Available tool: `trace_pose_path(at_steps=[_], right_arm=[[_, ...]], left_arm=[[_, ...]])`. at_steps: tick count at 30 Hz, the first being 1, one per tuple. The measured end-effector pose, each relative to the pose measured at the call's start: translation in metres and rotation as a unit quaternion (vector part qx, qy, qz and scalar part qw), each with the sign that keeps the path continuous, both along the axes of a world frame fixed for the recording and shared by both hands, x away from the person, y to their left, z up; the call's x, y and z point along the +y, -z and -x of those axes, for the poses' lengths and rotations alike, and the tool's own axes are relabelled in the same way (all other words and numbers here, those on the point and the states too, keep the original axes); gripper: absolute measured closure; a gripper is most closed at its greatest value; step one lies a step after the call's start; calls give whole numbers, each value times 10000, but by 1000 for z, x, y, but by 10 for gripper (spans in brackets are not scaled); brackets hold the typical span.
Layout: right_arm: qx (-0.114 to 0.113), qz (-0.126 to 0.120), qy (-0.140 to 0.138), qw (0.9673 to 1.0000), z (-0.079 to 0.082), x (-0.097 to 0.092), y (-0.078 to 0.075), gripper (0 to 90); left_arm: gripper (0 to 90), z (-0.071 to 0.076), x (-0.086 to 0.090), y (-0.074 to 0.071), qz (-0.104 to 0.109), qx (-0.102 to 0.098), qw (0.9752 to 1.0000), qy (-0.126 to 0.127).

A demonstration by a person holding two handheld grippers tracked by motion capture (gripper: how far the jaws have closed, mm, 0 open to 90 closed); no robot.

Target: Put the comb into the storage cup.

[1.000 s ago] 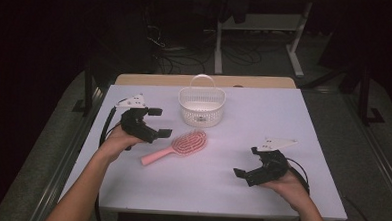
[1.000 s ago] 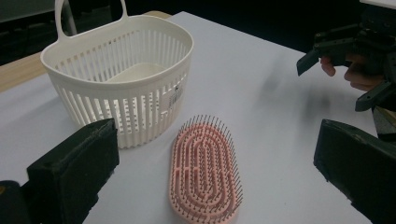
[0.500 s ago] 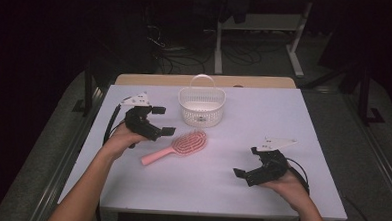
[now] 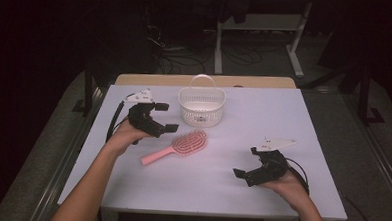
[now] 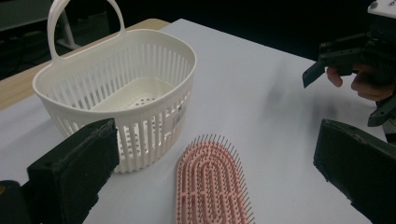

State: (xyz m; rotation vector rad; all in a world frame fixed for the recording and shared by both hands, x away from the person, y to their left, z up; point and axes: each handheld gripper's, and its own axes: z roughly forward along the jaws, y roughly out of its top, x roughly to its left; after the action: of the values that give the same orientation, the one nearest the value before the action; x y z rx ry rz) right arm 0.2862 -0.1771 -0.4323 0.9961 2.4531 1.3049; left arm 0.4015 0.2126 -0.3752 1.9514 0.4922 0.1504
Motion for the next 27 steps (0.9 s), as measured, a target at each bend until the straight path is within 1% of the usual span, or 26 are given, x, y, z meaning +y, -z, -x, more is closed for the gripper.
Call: trace_pose_path(at_steps=[7, 11, 21, 27], right_arm=[[-10, 13, -9, 10000, 1, 0, 0, 0], [-7, 27, -14, 10000, 1, 1, 0, 0], [-12, 41, -32, 10000, 1, 2, 1, 0], [-2, 43, -33, 10000, 1, 2, 1, 0]], left_arm=[[0, -1, -1, 0, 21, -26, 10000, -36], [0, -1, 0, 0, -82, -27, 10000, -43], [0, 0, -1, -1, -218, 15, 9998, -42], [0, 0, -3, -1, -386, 74, 9992, -12]])
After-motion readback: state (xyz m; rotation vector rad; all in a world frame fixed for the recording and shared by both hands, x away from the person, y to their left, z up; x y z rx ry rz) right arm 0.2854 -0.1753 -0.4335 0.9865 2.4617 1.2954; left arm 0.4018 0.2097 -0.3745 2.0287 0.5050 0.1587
